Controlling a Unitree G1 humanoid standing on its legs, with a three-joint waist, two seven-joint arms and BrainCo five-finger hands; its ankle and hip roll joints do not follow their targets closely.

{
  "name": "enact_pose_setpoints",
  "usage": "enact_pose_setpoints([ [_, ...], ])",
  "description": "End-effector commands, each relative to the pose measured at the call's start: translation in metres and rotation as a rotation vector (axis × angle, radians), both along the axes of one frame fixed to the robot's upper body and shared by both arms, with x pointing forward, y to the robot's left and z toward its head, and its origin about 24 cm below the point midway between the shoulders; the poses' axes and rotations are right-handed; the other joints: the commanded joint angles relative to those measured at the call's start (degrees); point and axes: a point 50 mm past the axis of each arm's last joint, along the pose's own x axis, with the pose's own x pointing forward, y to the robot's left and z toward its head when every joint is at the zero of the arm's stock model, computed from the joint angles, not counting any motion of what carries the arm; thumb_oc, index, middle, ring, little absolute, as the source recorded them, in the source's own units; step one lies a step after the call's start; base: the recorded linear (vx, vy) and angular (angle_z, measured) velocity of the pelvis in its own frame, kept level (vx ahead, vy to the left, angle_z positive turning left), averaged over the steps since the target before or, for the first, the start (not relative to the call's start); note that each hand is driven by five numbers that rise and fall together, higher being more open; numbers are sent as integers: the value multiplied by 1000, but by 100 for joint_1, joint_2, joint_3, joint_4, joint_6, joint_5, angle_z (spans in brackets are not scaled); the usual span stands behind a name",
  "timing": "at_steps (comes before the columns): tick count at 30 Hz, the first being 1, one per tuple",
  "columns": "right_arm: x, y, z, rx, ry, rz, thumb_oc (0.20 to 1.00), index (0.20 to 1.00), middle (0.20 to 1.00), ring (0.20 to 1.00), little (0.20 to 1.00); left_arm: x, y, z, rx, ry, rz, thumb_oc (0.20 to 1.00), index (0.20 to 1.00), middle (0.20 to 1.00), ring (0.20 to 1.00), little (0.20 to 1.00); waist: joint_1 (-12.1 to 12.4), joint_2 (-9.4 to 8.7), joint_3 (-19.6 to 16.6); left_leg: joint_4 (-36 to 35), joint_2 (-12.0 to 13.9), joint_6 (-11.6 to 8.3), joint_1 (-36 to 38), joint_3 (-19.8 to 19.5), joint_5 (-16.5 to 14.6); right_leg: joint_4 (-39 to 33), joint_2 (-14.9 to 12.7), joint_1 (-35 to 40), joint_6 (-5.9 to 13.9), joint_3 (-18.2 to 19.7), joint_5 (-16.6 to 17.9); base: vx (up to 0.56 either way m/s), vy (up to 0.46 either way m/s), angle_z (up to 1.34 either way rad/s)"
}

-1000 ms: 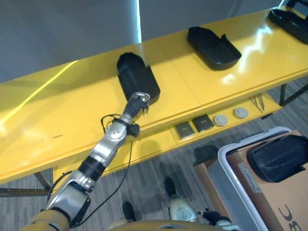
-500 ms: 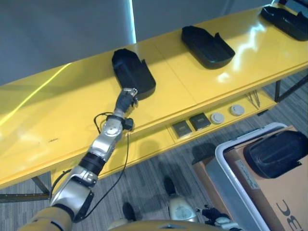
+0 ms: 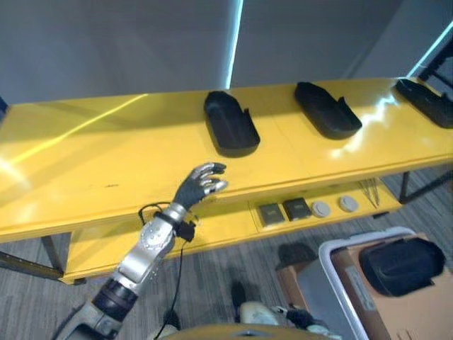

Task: Move parts from the plastic box to the shelf.

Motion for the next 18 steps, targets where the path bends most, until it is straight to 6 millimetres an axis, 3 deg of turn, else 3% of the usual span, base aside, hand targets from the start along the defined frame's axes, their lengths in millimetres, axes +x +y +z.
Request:
enact_pose_setpoints([
  [1, 9, 4, 3, -75, -37, 48, 1000, 1000, 1000, 1000, 1000, 6, -4, 32, -46, -174, 5, 1000, 1000, 1000, 1000, 1000, -146, 425, 206, -71, 332, 35, -160, -201, -160, 193, 109, -88, 202, -95, -273, -98, 50, -72],
  [2, 12, 6, 4, -95, -48, 88, 1000, 1000, 1000, 1000, 1000, 6, -1, 31, -19, -190, 22, 1000, 1000, 1000, 1000, 1000, -87, 427, 215, -71, 379, 32, -182, -117, -131, 256, 79, -82, 139, -374, -369, -136, 45, -70],
  [5, 14, 5, 6, -134, -63, 118, 1000, 1000, 1000, 1000, 1000, 4, 9, 27, 7, -200, 91, 1000, 1000, 1000, 1000, 1000, 210, 455, 240, -28, 559, 44, -206, 291, -54, 899, -155, 105, -187, -1723, -1023, -175, 34, -75],
  [8, 16, 0, 7, -151, -72, 83, 1000, 1000, 1000, 1000, 1000, 1, 19, 18, 59, -198, 161, 1000, 1000, 1000, 1000, 1000, 342, 473, 180, -14, 637, 28, -92, 605, -146, 1301, -403, 395, -191, -2213, -1366, -78, -11, -123],
  [9, 16, 0, 7, -151, -72, 83, 1000, 1000, 1000, 1000, 1000, 1, 19, 18, 59, -198, 161, 1000, 1000, 1000, 1000, 1000, 360, 468, 191, -15, 630, 27, -70, 622, -154, 1326, -411, 395, -188, -2193, -1384, -10, -113, -121],
  [10, 19, -1, 8, -164, -77, 96, 1000, 1000, 1000, 1000, 1000, -1, 26, 11, 88, -173, 186, 1000, 1000, 1000, 1000, 1000, 449, 464, 127, 96, 681, -22, -63, 867, -166, 1085, -509, 682, -160, -2470, -1393, -60, -172, -130],
  [12, 22, 1, 10, -182, -95, 136, 1000, 1000, 1000, 1000, 1000, -3, 33, 6, 132, -179, 217, 1000, 1000, 1000, 1000, 1000, 460, 437, 33, 213, 719, -92, -87, 1018, -151, 536, -318, 907, -179, -2381, -1433, -40, -321, -129],
  [13, 33, 6, 16, -186, -165, 203, 1000, 1000, 1000, 1000, 1000, -4, 43, -3, 179, -169, 273, 1000, 1000, 1000, 1000, 1000, 380, 497, 28, 439, 851, -205, -151, 1131, -85, 280, -126, 938, -293, -2123, -1514, 15, -395, -85],
  [16, 38, 6, 22, -201, -211, 255, 1000, 1000, 1000, 1000, 1000, -6, 50, -14, 170, -122, 338, 1000, 1000, 1000, 1000, 1000, 317, 548, 111, 1026, 1102, -355, -307, 1095, -125, 130, 53, 1040, -447, -1957, -1544, 31, -315, -98],
  [17, 48, 1, 33, -231, -284, 315, 1000, 1000, 1000, 1000, 1000, -12, 58, -29, 188, -64, 380, 1000, 1000, 1000, 1000, 1000, 315, 573, 300, 1942, 1315, -498, -579, 892, -120, 9, 157, 1217, -594, -1833, -1599, -74, -278, -61],
  [18, 56, -7, 45, -266, -359, 345, 1000, 1000, 1000, 1000, 1000, -15, 58, -42, 210, -29, 415, 1000, 1000, 1000, 1000, 1000, 399, 631, 496, 2287, 1173, -567, -874, 270, 275, -194, 222, 1255, -711, -1666, -1478, -81, -279, -35],
])
